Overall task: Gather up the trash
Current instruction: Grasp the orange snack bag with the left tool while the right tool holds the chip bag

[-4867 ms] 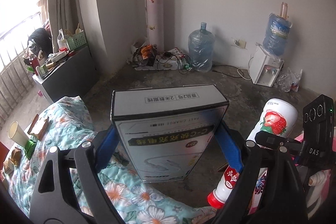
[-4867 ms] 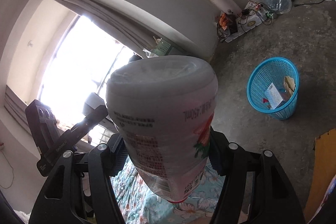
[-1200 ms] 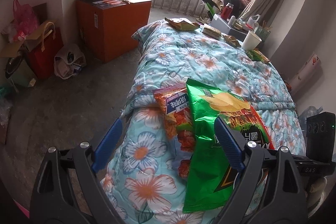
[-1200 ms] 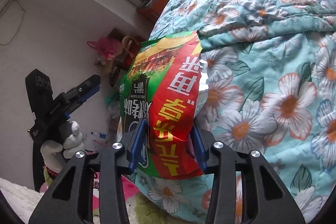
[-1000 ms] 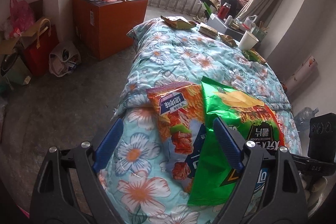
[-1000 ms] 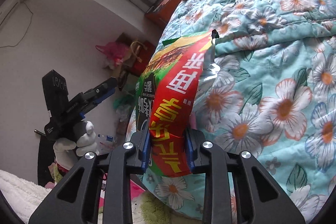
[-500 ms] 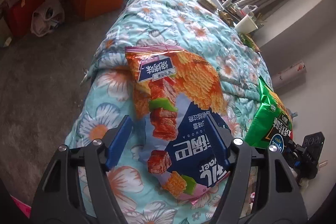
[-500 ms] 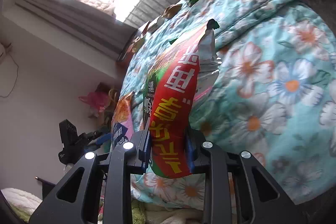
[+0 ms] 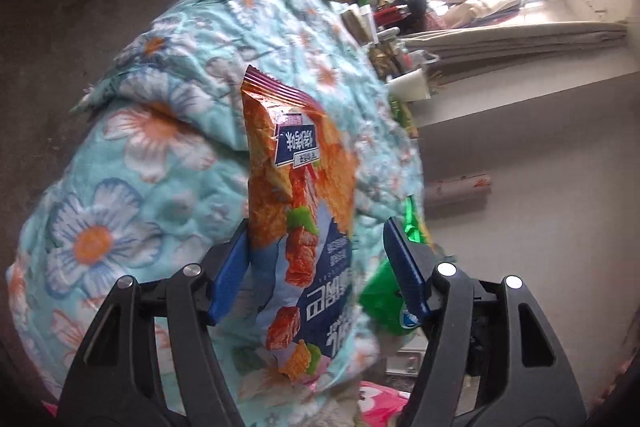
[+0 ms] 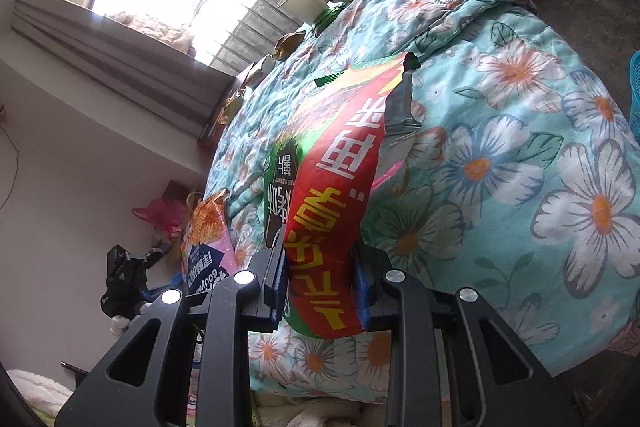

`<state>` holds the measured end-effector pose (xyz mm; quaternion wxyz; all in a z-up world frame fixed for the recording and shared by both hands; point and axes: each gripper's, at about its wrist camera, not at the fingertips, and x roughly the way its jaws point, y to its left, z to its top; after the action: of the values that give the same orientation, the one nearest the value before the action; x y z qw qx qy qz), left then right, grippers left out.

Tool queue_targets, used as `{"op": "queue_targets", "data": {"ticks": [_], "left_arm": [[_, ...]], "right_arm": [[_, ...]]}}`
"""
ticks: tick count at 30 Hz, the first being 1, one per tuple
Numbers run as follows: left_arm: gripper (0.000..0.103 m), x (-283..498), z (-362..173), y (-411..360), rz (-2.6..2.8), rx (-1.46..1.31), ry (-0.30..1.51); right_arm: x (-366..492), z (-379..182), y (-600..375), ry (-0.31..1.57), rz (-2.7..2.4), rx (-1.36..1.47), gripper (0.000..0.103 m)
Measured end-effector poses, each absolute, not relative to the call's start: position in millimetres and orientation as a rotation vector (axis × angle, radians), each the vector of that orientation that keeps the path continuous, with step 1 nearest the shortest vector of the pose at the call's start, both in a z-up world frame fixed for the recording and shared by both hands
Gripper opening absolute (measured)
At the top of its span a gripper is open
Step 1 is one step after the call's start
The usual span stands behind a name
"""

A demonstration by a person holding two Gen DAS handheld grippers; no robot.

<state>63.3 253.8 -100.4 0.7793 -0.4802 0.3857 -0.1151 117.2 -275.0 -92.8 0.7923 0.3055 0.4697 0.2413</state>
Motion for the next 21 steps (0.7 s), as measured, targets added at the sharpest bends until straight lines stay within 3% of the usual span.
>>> {"op": "queue_targets", "data": {"ticks": [9,16,21], "left_arm": [[0.062,79.1,-87.3,206.0,-0.359,-0.942,0.804],[0.024,94.3,-73.7,166.1,-0.267,-0.689,0.861],[0.019,102.4,-54.6,126.3,-0.247,-0.429,0.901]], "right_arm": [[123.7,-100.3,-258.7,1.035,0.499,0.625,0.027],[120.2,-94.2,-262.2,1.007,0.489,0.630,0.027],[120.7,-102.7,-280.0,1.014,0.484,0.727,0.032]]}}
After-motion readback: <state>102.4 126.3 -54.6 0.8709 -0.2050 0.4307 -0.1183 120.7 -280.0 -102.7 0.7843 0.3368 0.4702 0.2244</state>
